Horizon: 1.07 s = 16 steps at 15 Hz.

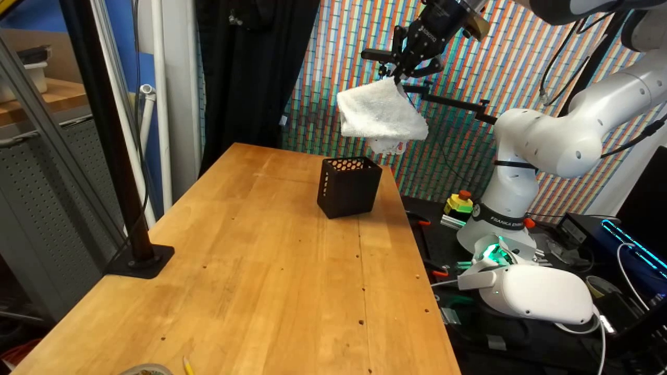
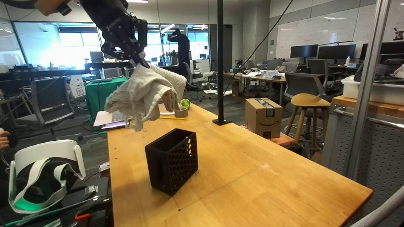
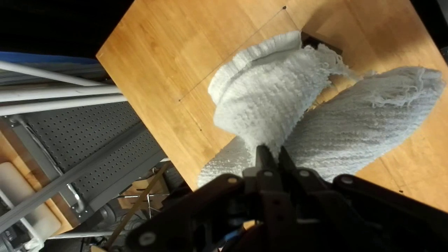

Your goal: Pick up the white towel from from the table and put it in the small black basket.

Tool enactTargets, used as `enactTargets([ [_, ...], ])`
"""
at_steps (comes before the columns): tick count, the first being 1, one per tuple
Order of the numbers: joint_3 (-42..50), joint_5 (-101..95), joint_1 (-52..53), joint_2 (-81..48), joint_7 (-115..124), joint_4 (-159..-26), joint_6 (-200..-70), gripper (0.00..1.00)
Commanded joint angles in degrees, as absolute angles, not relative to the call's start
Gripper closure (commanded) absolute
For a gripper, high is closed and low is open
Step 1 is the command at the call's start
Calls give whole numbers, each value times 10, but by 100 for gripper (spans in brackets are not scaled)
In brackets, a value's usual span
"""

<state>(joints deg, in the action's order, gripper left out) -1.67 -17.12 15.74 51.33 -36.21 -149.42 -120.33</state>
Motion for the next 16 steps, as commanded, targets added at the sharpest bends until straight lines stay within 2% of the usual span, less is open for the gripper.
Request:
enactTargets([
  [1,-30,-215,164,567,-375,-1570,-1246,95],
  [9,-49,-272,159,507,-363,-1591,-1314,95],
  [16,-58,-341,116,385,-351,-1579,-1390,95],
])
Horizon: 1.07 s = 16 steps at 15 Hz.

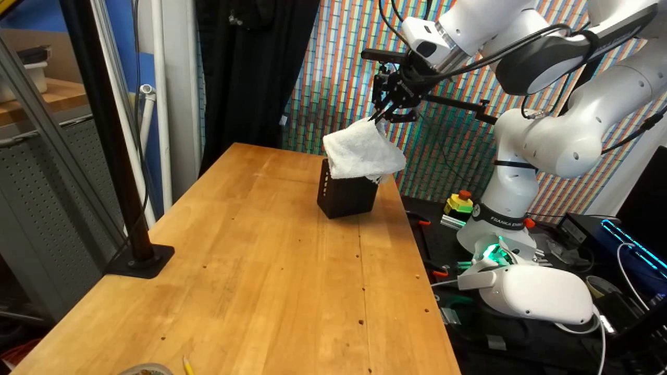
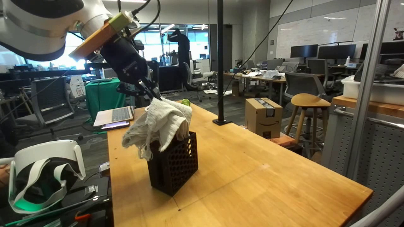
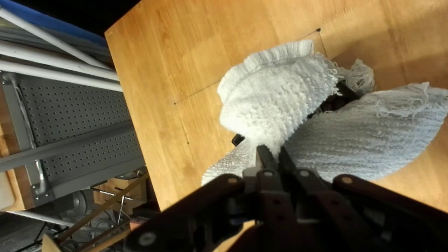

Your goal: Pick up the white towel from from the table and put it in the small black basket.

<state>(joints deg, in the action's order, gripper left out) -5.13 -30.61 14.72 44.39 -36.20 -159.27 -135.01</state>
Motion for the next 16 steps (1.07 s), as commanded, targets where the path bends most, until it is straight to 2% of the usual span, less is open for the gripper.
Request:
enactTargets([
  [1,-57,-351,108,363,-348,-1573,-1395,95],
  [10,-50,-366,82,217,-349,-1516,-1380,92],
  [11,-50,-364,81,208,-348,-1510,-1378,69],
  [13,-49,-364,77,196,-347,-1498,-1369,67],
  [16,-46,-377,66,199,-352,-1476,-1358,48],
])
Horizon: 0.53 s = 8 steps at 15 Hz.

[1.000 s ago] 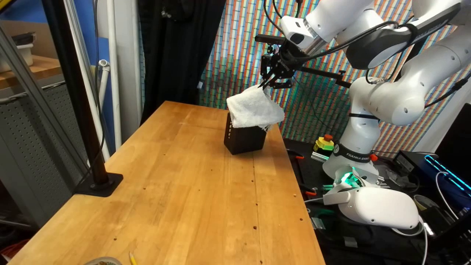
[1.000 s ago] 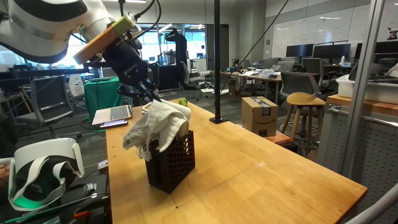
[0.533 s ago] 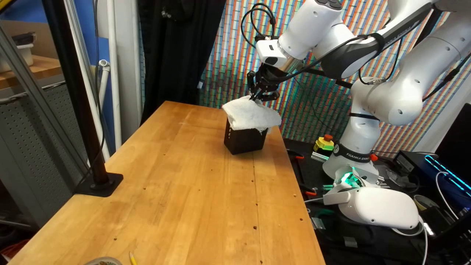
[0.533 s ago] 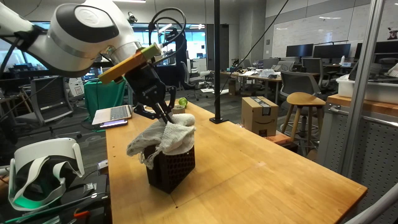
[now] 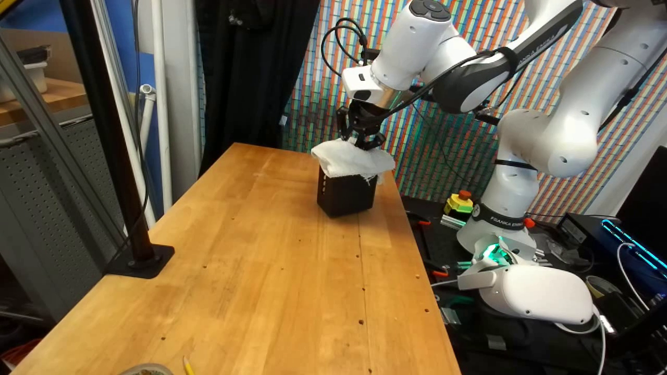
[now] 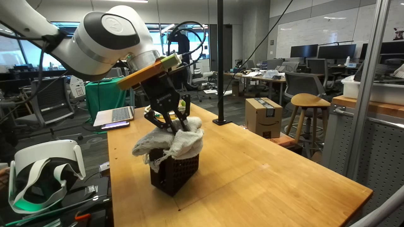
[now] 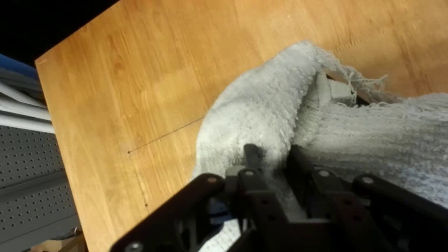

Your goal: Pick up the white towel from from the table and put it in the small black basket.

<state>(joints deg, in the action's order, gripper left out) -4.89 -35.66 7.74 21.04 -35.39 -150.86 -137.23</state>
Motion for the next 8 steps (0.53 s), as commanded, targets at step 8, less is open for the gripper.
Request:
enactTargets([
  [8,-13,-351,64,254,-386,-1429,-1320,0],
])
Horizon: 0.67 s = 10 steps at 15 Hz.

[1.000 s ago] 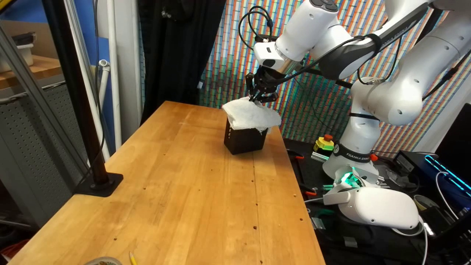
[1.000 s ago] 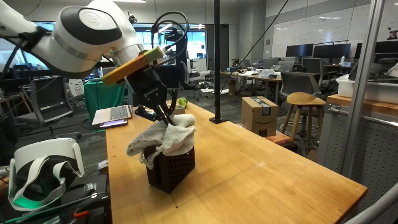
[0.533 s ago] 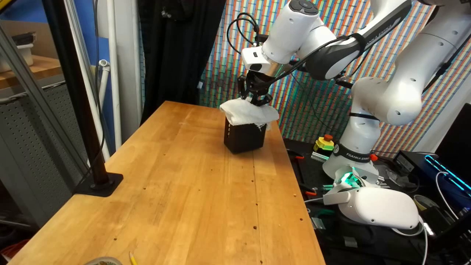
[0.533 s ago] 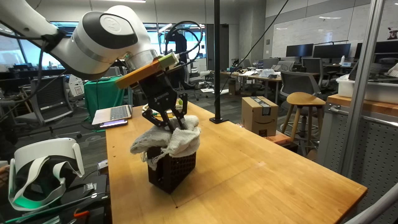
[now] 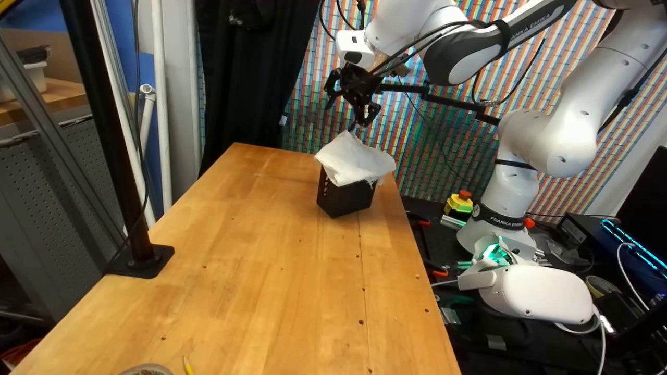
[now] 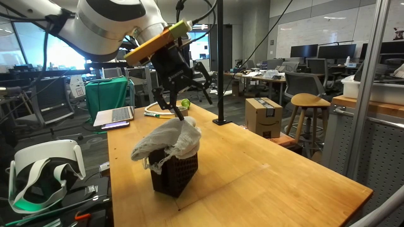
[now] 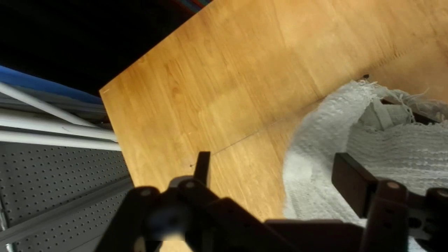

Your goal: Pick up the white towel from from the table and put it in the small black basket.

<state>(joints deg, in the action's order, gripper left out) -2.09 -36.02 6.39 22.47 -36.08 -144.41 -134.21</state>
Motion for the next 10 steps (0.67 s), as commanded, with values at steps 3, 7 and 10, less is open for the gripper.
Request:
enactTargets([
  [3,-6,-330,74,279,-420,-1413,-1291,0],
  [7,-3,-272,105,292,-529,-1392,-1236,34],
  [10,-9,-246,126,285,-619,-1380,-1209,58],
])
